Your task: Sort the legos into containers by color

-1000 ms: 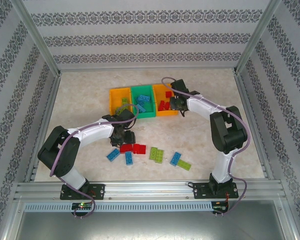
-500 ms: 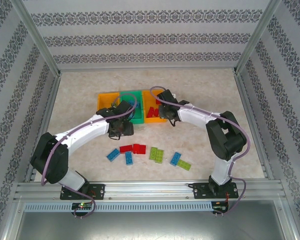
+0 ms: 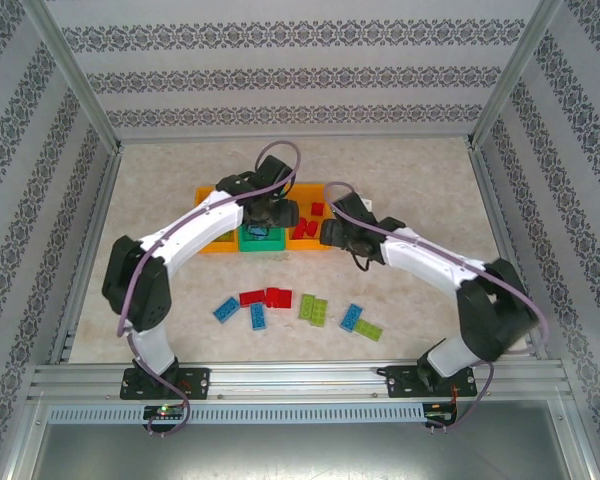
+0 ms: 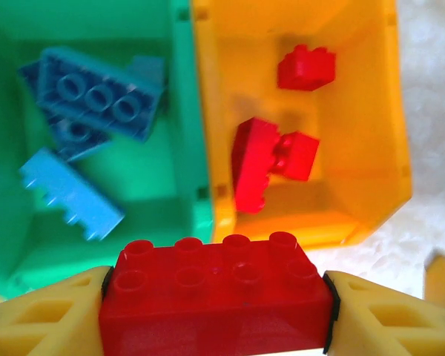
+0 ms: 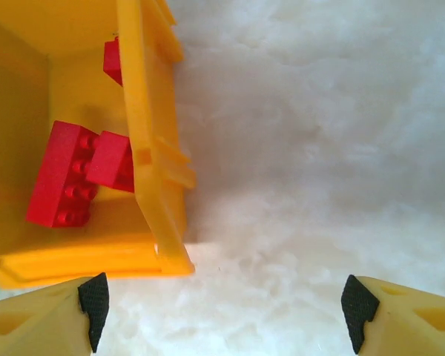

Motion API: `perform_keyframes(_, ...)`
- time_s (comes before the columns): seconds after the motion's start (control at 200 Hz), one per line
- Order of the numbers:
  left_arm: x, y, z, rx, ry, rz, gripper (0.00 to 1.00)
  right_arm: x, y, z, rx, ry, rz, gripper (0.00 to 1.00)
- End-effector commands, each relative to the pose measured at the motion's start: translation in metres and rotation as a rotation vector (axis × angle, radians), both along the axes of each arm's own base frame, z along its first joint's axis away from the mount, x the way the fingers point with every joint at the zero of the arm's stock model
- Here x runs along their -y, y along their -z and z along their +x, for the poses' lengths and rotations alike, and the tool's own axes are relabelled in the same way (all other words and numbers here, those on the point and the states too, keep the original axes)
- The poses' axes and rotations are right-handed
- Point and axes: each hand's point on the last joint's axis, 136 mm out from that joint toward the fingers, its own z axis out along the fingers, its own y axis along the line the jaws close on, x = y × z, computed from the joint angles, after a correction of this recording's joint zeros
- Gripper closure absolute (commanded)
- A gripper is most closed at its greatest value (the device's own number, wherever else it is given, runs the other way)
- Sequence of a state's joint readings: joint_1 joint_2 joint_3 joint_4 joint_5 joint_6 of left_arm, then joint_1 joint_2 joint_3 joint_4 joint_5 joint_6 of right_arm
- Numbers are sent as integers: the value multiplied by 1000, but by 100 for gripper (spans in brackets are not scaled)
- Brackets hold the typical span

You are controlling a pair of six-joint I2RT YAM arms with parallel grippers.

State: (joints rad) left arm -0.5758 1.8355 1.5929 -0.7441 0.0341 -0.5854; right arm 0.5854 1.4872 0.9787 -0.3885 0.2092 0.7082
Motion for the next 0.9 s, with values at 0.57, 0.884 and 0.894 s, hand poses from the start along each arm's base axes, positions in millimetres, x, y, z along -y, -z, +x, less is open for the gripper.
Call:
perform_keyframes(0.57, 47, 6, 52, -4, 101, -63, 21, 23, 61, -178, -458, 109, 78, 27)
perform_keyframes(0.884, 29, -27, 41, 89, 100, -46, 0, 10, 73, -176, -506, 99, 60, 30)
perform_keyframes(0.894, 29, -27, 40, 90, 100, -45, 0, 10, 73, -177, -507, 100, 60, 30)
